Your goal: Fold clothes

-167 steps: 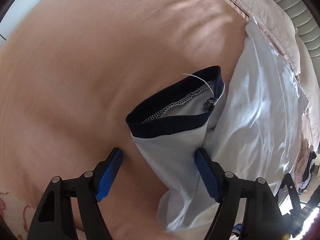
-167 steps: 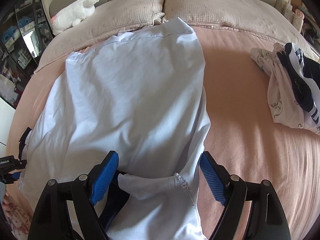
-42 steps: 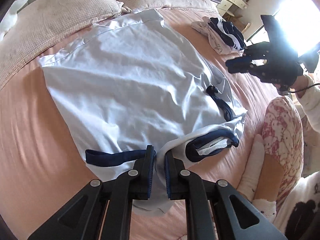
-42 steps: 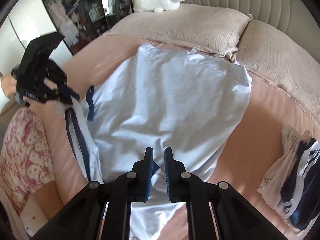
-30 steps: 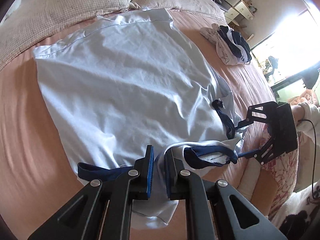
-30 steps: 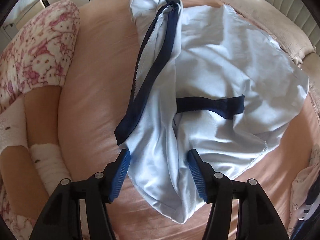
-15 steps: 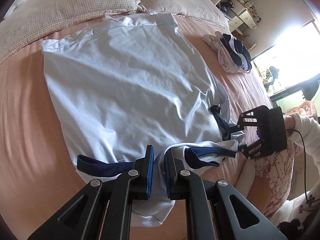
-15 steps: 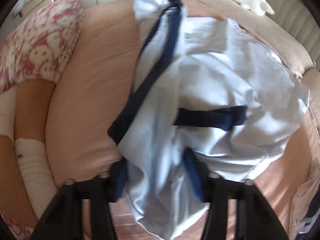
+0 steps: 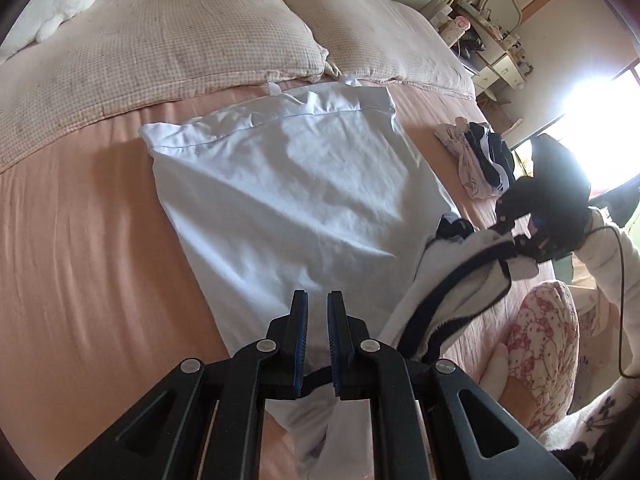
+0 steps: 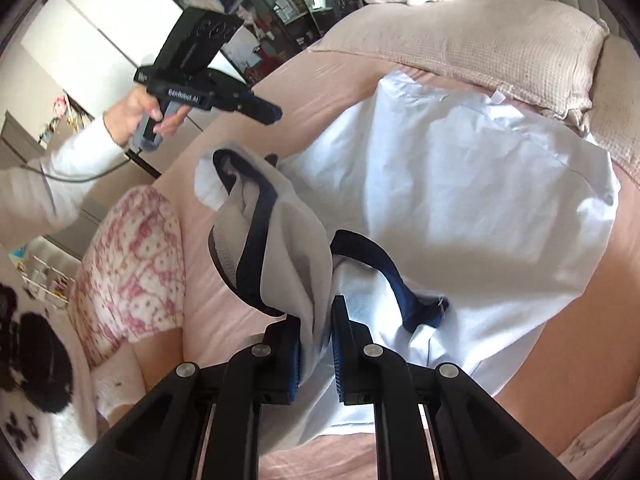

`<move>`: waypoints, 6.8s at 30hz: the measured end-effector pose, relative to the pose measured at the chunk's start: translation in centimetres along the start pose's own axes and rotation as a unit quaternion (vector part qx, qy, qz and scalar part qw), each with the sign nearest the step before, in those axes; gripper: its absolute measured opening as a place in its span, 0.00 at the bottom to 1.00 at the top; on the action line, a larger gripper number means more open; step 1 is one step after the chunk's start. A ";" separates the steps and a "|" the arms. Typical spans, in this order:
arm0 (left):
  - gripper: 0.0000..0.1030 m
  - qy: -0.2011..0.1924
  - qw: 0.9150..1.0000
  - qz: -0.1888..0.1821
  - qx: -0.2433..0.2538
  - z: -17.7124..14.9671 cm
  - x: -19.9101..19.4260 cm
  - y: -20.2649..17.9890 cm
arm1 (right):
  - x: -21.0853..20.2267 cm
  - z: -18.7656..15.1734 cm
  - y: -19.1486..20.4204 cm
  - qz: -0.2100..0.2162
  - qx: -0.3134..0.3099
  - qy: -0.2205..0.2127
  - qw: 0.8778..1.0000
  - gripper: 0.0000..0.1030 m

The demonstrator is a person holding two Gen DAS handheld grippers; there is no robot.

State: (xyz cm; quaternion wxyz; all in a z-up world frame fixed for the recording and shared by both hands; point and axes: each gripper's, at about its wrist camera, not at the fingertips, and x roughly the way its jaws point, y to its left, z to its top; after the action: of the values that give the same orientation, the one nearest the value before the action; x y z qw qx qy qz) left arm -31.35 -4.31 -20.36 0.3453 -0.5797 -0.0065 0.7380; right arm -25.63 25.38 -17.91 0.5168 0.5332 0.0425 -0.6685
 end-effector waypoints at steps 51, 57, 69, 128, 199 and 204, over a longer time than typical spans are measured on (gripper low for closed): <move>0.65 -0.090 0.975 0.080 -0.189 -9.9 3.3 1.0 | 3.6 -4.9 -6.5 -0.167 0.200 -0.130 0.957 0.79; 0.23 -0.086 0.978 0.096 -0.163 -8.4 5.1 0.8 | 1.8 -6.9 -7.8 -0.093 0.284 -0.180 0.937 0.33; 0.20 -0.151 0.978 0.079 -0.116 -6.8 2.9 1.1 | 0.3 -6.5 -4.5 -0.150 0.238 -0.198 0.939 0.52; 0.64 -0.064 0.981 0.131 0.125 -1.2 11.1 -7.6 | 6.3 -0.5 -2.8 -0.395 0.045 -0.088 0.913 0.92; 0.68 -0.071 0.971 0.212 0.081 -6.3 8.5 -8.1 | 5.4 -8.2 -1.3 -0.521 0.032 0.020 0.853 0.99; 0.70 -0.063 0.965 0.252 0.020 -7.2 6.3 -5.3 | 2.4 -10.9 -2.5 -0.551 0.089 0.027 0.829 0.99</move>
State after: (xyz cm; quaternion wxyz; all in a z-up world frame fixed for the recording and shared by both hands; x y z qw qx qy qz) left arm -23.08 0.21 -25.94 0.1583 -0.5081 0.1332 0.8361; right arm -19.97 31.60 -25.68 0.0116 0.4828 0.2839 -0.8284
